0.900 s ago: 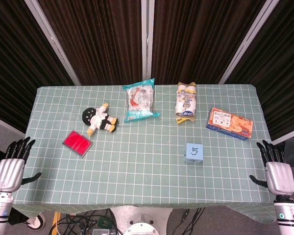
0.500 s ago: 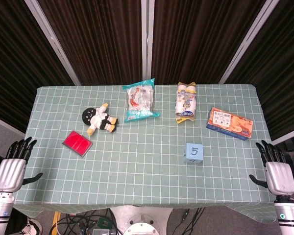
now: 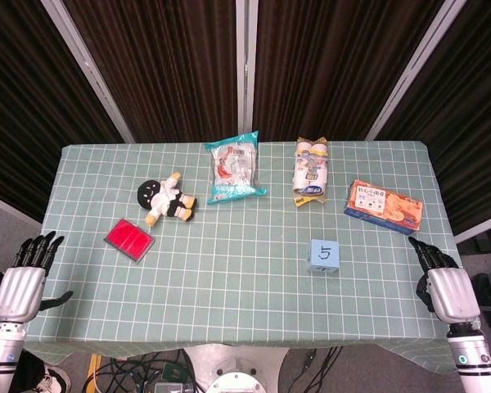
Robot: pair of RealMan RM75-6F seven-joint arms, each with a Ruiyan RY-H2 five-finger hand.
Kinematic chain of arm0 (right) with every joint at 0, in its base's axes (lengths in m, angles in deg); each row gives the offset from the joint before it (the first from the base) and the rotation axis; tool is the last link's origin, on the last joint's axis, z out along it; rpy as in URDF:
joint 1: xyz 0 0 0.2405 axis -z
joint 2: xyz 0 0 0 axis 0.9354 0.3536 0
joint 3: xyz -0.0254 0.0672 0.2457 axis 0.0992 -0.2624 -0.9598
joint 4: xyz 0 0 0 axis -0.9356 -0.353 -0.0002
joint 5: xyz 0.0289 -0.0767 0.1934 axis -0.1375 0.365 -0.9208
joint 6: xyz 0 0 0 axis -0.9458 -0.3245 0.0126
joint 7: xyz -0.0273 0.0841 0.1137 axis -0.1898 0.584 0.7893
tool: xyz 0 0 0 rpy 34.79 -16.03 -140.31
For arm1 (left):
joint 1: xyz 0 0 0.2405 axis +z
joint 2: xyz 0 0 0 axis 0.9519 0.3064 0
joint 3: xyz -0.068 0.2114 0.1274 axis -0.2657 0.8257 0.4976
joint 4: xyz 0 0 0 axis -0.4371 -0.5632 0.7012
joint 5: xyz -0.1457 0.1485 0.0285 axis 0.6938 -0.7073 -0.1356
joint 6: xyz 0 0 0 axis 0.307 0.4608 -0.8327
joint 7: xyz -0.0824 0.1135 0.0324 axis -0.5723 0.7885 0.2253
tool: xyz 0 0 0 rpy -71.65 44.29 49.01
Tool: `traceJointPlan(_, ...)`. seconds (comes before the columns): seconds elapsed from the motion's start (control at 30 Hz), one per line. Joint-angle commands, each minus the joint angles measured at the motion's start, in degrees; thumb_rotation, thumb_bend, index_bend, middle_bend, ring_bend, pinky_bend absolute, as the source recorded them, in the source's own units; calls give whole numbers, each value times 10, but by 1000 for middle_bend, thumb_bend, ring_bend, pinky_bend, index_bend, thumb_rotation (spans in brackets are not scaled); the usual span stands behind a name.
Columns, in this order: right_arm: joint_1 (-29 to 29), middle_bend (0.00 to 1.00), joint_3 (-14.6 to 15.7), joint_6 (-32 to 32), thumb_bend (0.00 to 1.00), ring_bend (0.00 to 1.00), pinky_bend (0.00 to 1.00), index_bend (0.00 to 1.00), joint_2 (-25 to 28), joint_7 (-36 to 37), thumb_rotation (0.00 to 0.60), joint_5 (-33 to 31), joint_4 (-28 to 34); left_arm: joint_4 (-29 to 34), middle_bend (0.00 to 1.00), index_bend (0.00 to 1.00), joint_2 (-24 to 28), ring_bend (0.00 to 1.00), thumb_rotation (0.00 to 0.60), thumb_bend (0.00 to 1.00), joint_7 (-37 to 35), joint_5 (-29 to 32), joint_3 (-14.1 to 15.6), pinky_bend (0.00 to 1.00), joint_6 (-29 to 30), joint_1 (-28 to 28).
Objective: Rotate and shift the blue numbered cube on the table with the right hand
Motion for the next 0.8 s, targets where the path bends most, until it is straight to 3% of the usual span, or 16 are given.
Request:
traceJointPlan(0.03, 4, 518, -2, -23, 1000, 575, 704, 0, -16, -6, 600, 22, -13, 0, 0, 43, 1, 0, 600, 0, -2, -1, -1, 5, 2, 0)
traceJointPlan(0.2, 1, 822, 1, -25, 1000, 768, 815, 0, -22, -11, 600, 38, -19, -2, 0, 42, 1, 0, 600, 0, -5, -2, 0, 5, 3, 0)
traceJointPlan(0.3, -2, 934, 5, -20, 1000, 840, 830, 0, -23, -13, 600, 43, -20, -4, 0, 42, 0, 0, 600, 0, -5, -2, 0, 5, 1, 0)
traceJointPlan(0.57, -24, 999, 33, 60, 1000, 879, 835, 4, 19, -62, 600, 42, 27, -11, 0, 42, -4, 0, 600, 0, -7, 2, 3, 5, -6, -1)
traceJointPlan(0.8, -53, 1000, 38, 169, 1000, 886, 835, 93, 46, -124, 600, -36, 84, -20, 0, 42, -10, 0, 600, 0, -11, 4, 4, 5, -13, -2)
